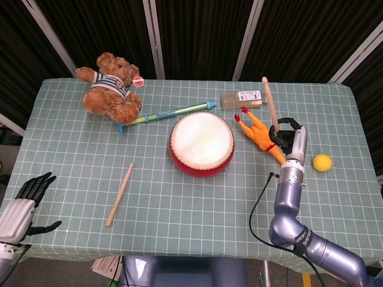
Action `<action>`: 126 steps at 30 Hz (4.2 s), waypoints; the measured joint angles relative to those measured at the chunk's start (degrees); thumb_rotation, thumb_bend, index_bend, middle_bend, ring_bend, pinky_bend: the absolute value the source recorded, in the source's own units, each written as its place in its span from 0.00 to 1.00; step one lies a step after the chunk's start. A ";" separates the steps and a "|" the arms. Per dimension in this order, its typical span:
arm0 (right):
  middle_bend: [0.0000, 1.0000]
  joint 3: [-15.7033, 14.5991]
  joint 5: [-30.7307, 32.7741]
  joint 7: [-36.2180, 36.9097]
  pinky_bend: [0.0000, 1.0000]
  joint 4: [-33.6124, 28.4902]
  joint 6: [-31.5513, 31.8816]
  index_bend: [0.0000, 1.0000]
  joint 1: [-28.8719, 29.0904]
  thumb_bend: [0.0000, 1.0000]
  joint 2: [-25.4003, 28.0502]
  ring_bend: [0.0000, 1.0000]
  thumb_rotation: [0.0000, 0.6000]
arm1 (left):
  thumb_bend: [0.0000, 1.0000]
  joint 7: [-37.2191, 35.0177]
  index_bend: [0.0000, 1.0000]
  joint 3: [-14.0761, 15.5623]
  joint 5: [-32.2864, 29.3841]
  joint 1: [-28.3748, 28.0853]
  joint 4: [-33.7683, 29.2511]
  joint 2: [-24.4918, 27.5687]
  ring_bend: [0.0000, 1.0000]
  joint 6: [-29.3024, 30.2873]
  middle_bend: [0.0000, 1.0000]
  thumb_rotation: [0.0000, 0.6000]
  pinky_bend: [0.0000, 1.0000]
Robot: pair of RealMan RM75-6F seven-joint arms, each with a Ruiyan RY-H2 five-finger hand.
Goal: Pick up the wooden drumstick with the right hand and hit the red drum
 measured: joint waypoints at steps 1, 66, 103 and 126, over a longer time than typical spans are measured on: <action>1.00 -1.05 -1.23 -0.22 0.92 1.06 0.01 1.00 0.39 0.67 -0.20 1.00 1.00 | 0.00 -0.06 0.00 0.00 -0.02 -0.02 -0.02 0.02 0.00 -0.04 0.00 1.00 0.00; 1.00 -47.59 -38.18 -26.27 0.92 3.30 6.82 1.00 -15.72 0.68 8.15 1.00 1.00 | 0.00 2.48 0.00 0.45 1.36 0.72 -0.35 -0.49 0.00 1.36 0.00 1.00 0.00; 0.69 -45.22 -30.22 -38.27 0.52 -2.73 2.58 0.07 -16.52 0.40 8.62 0.67 1.00 | 0.00 2.82 0.00 0.46 1.68 0.85 0.12 -0.88 0.00 1.68 0.00 1.00 0.00; 0.01 -49.73 -60.24 -8.74 0.02 -1.06 12.39 0.00 -23.86 0.36 24.56 0.00 1.00 | 0.00 6.66 0.00 -0.45 2.37 0.98 2.61 -2.10 0.00 3.30 0.00 1.00 0.00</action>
